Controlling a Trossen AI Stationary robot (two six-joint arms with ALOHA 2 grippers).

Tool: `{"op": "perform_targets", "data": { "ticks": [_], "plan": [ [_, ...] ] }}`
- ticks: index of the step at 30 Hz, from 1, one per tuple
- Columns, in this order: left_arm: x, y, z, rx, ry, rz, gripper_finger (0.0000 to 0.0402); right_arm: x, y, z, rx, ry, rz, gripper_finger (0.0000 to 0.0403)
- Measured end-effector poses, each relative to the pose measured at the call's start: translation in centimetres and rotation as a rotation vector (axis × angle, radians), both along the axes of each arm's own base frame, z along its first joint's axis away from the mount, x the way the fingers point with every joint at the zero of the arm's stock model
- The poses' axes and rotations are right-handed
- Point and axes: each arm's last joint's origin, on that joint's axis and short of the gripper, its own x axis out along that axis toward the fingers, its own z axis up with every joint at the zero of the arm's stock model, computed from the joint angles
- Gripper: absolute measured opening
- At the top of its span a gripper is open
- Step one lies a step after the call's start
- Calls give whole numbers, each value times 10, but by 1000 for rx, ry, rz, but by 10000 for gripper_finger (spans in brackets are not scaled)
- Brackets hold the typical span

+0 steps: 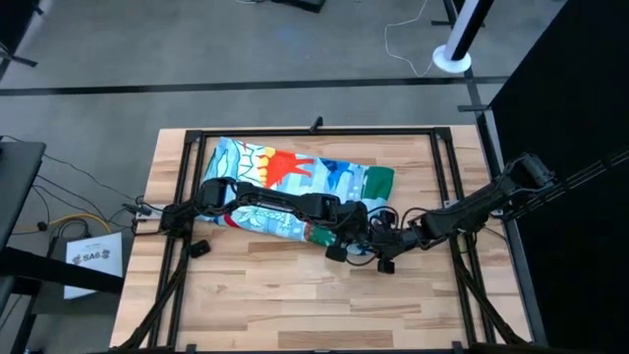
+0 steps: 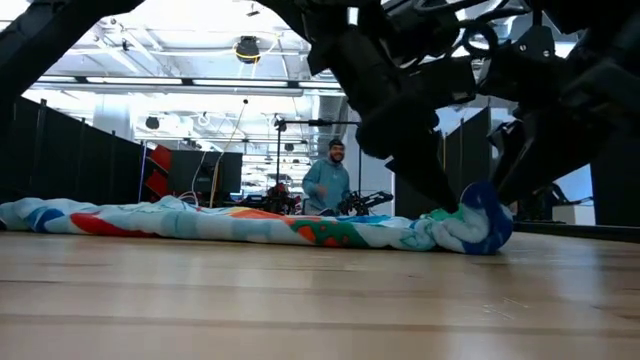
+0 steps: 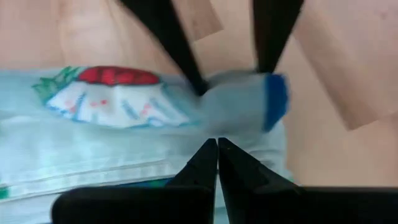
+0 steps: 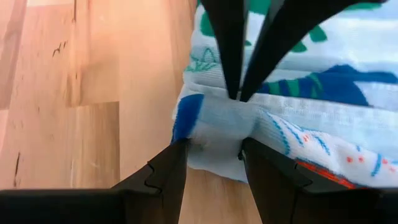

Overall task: Roll towel
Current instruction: Roll the multicolor dinosaur print towel

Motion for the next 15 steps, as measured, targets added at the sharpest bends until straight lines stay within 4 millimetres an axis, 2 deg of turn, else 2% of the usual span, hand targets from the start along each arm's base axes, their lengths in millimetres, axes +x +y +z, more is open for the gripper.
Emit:
{"op": "perform_targets", "data": {
  "ticks": [8,11,15],
  "plan": [
    [-4,-3,32,-51,-77,55,0,5,2,-1,-56,-32,72,146],
    [-4,-8,36,-77,-89,59,0,11,3,-7,-75,-42,96,146],
    [-7,-19,32,-94,-51,42,0,17,3,-18,-85,-31,94,146]
  ]
}}
